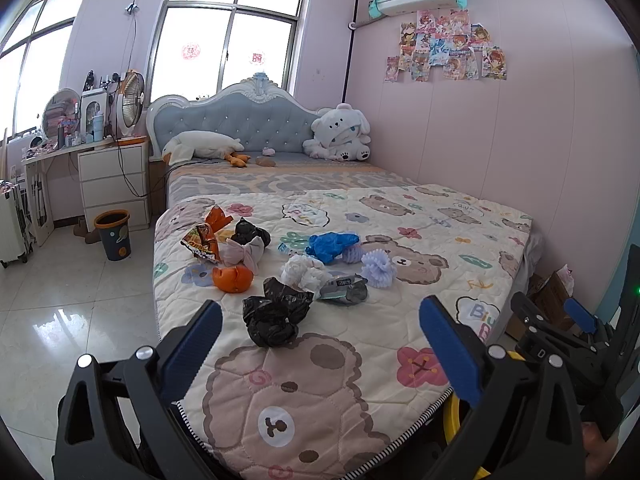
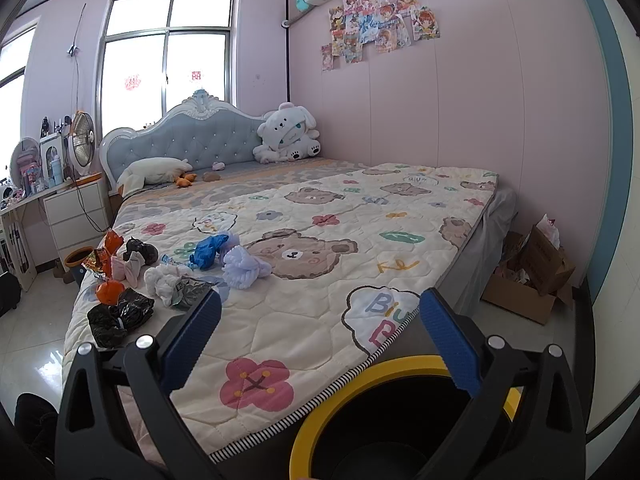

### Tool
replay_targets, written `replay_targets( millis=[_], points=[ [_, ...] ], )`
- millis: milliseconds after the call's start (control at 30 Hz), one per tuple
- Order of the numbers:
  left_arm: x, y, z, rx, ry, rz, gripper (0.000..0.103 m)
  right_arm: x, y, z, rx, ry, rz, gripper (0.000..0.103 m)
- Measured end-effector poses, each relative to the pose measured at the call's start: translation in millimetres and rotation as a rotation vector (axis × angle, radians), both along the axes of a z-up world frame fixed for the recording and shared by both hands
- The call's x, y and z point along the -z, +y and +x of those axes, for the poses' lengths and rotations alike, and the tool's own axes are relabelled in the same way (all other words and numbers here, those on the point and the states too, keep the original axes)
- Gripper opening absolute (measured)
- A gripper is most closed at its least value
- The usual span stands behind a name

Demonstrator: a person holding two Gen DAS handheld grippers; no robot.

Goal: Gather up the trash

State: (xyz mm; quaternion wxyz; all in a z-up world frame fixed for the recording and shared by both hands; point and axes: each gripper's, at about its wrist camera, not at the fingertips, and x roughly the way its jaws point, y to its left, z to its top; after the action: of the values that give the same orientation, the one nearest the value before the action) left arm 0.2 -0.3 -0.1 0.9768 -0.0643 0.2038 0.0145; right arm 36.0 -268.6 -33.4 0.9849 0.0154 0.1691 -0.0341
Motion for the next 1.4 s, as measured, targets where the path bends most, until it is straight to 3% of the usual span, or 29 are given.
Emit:
replay_targets(
  millis=[1400],
  points=[
    [7.7, 0.4, 4.2, 0.000, 0.018, -0.005, 0.095, 9.8, 4.3, 6.3, 0.003, 0.017, 0.007, 0.095]
  ],
)
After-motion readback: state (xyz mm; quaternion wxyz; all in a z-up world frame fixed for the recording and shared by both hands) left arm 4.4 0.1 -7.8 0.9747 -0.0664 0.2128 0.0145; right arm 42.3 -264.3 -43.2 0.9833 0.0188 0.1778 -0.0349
